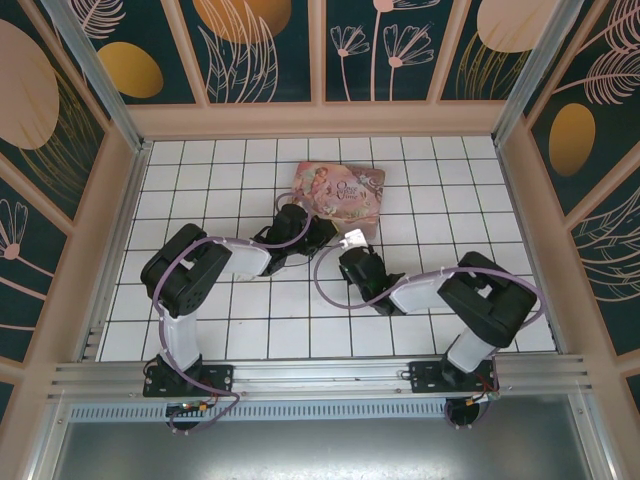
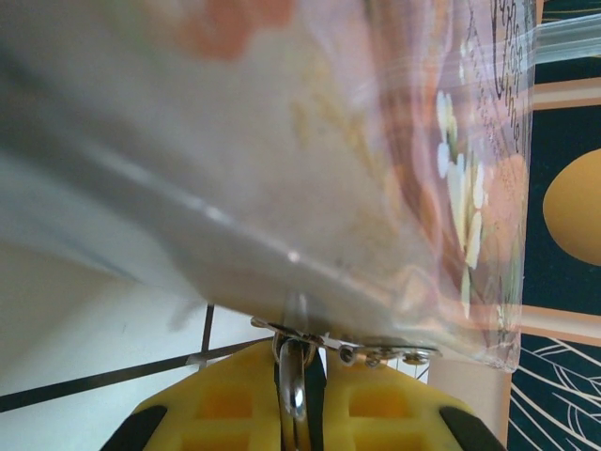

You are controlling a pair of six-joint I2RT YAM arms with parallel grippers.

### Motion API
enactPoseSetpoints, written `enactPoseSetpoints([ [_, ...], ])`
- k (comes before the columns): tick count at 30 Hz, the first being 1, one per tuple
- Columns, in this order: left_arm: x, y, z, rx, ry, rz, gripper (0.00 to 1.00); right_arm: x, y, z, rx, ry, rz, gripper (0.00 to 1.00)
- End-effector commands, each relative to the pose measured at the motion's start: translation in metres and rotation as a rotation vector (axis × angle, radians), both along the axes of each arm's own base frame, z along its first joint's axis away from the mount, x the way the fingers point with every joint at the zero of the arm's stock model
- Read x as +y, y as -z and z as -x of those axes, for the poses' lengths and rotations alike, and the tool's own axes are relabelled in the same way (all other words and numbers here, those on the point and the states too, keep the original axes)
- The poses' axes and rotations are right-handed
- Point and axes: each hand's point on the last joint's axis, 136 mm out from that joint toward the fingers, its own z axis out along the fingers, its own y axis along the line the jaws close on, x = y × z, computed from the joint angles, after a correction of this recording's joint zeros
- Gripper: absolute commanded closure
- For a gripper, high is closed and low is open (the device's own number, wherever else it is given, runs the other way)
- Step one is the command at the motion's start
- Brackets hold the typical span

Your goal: Unlock a padlock with a key

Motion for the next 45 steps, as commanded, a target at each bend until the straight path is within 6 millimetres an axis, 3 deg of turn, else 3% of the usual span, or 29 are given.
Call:
enactPoseSetpoints([
  [1, -0.013, -0.025, 0.004, -0.004, 0.056, 0.072, 1.00, 0.011, -0.010, -0.010, -0.063, -0.014, 0.016, 0.58],
  [15, -0.014, -0.026, 0.006, -0.003, 0.064, 0.080, 1.00, 0.025, -0.018, -0.030, -0.120, -0.008, 0.088, 0.57],
  [27, -0.013, -0.024, 0.008, 0.001, 0.065, 0.076, 1.00, 0.016, -0.016, -0.048, -0.112, 0.020, 0.105, 0.59],
  [34, -0.013, -0.021, 0.008, 0.005, 0.065, 0.074, 1.00, 0.022, -0.020, -0.055, -0.105, 0.009, 0.084, 0.67],
  [45, -0.011, -0.017, 0.010, 0.014, 0.064, 0.066, 1.00, 0.034, -0.028, -0.063, -0.093, -0.002, 0.031, 0.88],
])
